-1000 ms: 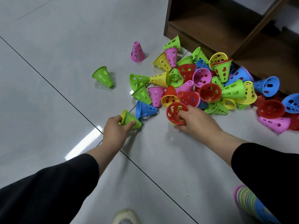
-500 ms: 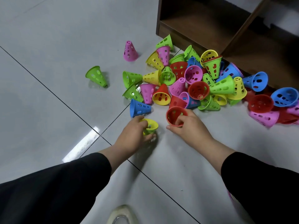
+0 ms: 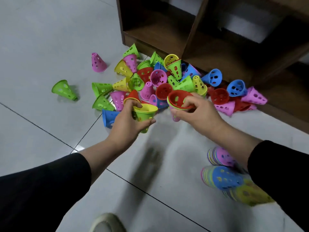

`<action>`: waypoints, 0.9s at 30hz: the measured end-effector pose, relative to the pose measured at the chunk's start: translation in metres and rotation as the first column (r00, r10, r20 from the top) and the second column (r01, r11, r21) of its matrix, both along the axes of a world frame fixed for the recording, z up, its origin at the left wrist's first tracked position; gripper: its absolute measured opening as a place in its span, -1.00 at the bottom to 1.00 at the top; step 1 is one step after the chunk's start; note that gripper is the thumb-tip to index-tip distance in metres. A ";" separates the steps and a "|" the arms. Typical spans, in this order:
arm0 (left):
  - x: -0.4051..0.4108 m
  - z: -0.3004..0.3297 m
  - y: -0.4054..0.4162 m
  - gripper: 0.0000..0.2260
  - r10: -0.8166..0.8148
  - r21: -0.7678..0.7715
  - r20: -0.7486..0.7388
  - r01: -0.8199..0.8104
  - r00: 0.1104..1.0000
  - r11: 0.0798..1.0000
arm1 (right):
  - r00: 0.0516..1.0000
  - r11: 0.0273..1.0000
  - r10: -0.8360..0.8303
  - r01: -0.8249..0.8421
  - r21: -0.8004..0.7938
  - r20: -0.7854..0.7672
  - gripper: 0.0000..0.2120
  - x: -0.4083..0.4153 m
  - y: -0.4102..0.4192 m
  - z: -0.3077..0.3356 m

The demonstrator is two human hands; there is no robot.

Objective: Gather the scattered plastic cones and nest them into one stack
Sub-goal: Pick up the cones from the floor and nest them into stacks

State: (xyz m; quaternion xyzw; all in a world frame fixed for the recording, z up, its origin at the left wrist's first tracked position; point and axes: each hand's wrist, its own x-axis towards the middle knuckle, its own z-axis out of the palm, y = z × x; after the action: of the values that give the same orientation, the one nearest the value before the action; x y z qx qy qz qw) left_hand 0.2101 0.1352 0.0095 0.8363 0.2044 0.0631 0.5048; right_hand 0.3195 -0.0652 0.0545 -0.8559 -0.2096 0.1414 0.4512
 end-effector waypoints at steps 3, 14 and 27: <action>0.024 0.044 -0.036 -0.55 -0.159 -0.059 0.070 0.163 0.985 0.985 | 0.996 0.994 0.053 -0.045 -0.104 0.070 -0.67 0.014 -0.068 0.055; 0.075 0.082 -0.168 -0.40 -0.735 0.365 -0.302 0.786 0.607 0.500 | 0.999 0.784 -0.003 0.033 -0.620 0.050 -0.66 -0.019 -0.265 0.093; 0.092 0.028 -0.264 -0.48 -0.600 0.526 -0.690 0.850 0.404 -0.032 | 0.951 0.356 0.237 -0.274 -0.893 -0.197 0.04 -0.001 -0.238 0.024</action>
State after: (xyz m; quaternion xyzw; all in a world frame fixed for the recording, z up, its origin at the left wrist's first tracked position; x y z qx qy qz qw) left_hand 0.3022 -0.1289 0.0376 0.9329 -0.2691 -0.2334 -0.0528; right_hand 0.3187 -0.3032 0.0786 -0.9159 -0.2206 0.3153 -0.1139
